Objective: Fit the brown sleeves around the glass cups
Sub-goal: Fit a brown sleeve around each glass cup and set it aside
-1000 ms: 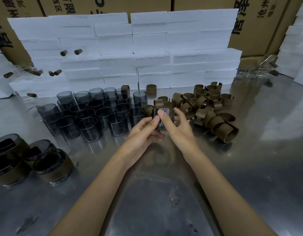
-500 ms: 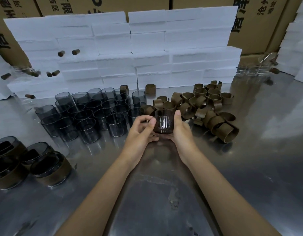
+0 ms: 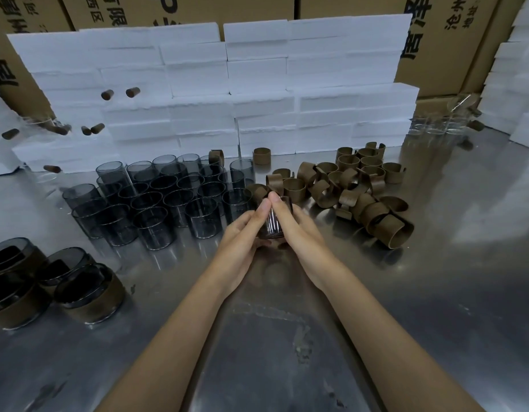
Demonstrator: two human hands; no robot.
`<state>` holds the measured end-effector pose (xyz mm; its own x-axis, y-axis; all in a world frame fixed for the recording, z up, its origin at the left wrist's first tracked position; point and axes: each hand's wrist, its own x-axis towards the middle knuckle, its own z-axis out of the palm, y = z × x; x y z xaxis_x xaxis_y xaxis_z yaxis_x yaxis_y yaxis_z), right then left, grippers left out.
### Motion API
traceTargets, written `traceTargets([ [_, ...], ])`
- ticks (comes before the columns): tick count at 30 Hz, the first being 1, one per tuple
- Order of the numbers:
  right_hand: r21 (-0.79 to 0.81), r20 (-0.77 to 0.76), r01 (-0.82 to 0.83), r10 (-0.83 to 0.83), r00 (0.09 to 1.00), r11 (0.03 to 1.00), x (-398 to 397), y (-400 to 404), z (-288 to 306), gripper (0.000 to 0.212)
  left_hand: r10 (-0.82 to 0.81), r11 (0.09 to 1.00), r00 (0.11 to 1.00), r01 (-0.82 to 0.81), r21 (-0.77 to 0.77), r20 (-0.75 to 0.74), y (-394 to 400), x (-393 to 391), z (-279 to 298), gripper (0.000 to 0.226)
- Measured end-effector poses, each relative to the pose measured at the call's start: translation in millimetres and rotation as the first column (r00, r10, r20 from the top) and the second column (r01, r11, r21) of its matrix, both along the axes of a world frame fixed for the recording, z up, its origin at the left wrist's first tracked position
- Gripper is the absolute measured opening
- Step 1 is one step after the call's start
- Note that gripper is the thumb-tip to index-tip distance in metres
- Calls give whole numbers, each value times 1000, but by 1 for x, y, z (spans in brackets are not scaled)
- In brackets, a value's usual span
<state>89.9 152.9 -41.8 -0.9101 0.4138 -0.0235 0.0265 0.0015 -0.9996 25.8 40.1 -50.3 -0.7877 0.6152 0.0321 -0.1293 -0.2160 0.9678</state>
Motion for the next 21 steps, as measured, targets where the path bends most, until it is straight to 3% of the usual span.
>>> traceTargets([
  [4, 31, -25, -18, 18, 1000, 999, -3, 0, -2, 42, 0, 1000, 1000, -1, -17, -8, 0, 1, 0, 66],
  [7, 69, -40, 14, -11, 999, 998, -5, -2, -6, 50, 43, 999, 999, -43, -4, 7, 2, 4, 1, 63],
  [9, 78, -37, 68, -65, 997, 995, -7, -1, -7, 40, 122, 992, 992, -122, 26, 25, 3, 5, 1, 63],
  [11, 57, -31, 138, -137, 990, 989, -8, -1, -5, 48, 164, 986, 986, -164, 22, 5, 3, 5, 1, 58],
  [17, 48, -56, 229, -227, 972, 972, -15, 8, -20, 48, 164, 986, 986, -163, -18, 14, 5, 2, -1, 33],
  [21, 24, -72, 225, -223, 972, 974, -15, 8, -20, 42, 164, 986, 985, -163, -25, 59, 5, -1, 0, 44],
])
